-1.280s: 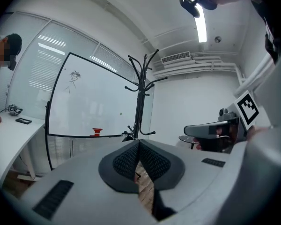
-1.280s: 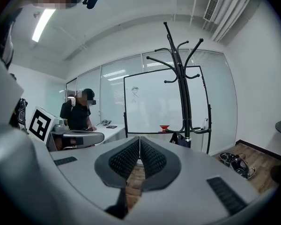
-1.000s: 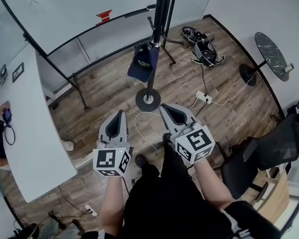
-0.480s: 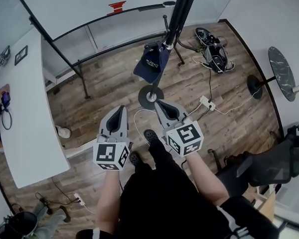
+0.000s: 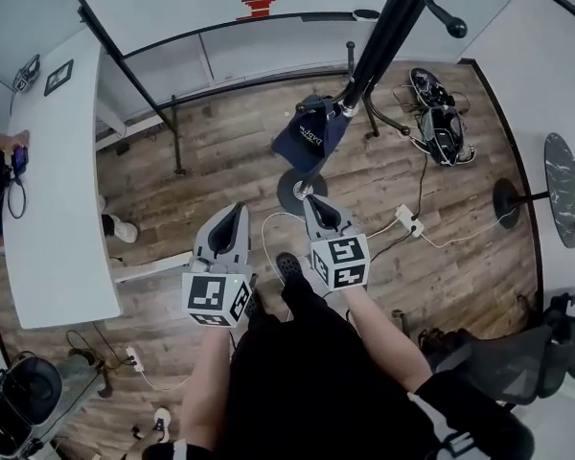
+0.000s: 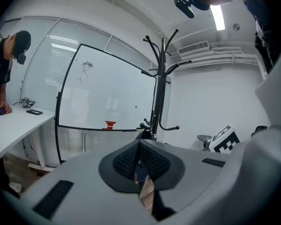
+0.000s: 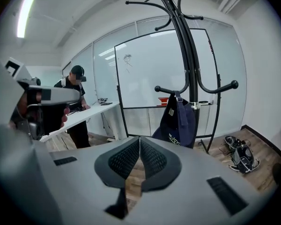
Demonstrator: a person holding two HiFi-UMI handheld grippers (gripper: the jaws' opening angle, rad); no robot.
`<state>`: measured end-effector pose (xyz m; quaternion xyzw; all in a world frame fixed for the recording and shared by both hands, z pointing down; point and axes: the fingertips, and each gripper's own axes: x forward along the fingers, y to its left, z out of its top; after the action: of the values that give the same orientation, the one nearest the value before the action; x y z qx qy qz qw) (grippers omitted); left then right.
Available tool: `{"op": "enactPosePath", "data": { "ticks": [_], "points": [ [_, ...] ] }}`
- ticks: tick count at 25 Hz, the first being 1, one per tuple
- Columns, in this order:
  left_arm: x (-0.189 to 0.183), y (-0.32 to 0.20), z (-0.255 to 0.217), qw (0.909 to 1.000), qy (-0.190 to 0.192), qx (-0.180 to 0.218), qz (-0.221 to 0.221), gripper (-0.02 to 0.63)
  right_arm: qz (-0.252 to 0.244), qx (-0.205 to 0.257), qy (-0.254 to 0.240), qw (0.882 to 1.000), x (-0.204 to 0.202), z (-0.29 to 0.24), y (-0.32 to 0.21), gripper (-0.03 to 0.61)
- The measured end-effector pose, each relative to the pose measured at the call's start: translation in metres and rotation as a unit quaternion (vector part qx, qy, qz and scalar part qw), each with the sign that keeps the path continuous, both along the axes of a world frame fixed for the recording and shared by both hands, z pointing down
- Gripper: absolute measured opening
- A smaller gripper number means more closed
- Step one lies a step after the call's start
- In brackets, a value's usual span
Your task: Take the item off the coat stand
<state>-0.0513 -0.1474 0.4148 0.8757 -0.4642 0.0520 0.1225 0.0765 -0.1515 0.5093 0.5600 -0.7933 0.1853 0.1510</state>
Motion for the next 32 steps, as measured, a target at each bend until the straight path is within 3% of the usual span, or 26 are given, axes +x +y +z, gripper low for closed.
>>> {"op": "enactPosePath", "data": {
  "ticks": [15, 20, 23, 32],
  "points": [
    [0.010, -0.023, 0.021, 0.9972, -0.009, -0.015, -0.073, 0.015, -0.005, -0.091, 0.016, 0.996, 0.026, 0.096, -0.043, 0.037],
    [0.005, -0.023, 0.024, 0.9959, -0.012, -0.021, -0.087, 0.015, 0.006, -0.123, 0.009, 0.992, 0.029, 0.123, -0.057, 0.084],
    [0.000, -0.022, 0.025, 0.9948, -0.013, -0.025, -0.098, 0.015, 0.022, -0.137, 0.011, 0.990, 0.033, 0.138, -0.064, 0.112],
    [-0.011, -0.016, 0.036, 0.9912, -0.014, -0.046, -0.123, 0.015, 0.093, -0.183, -0.051, 0.977, 0.047, 0.171, -0.076, 0.172]
  ]
}}
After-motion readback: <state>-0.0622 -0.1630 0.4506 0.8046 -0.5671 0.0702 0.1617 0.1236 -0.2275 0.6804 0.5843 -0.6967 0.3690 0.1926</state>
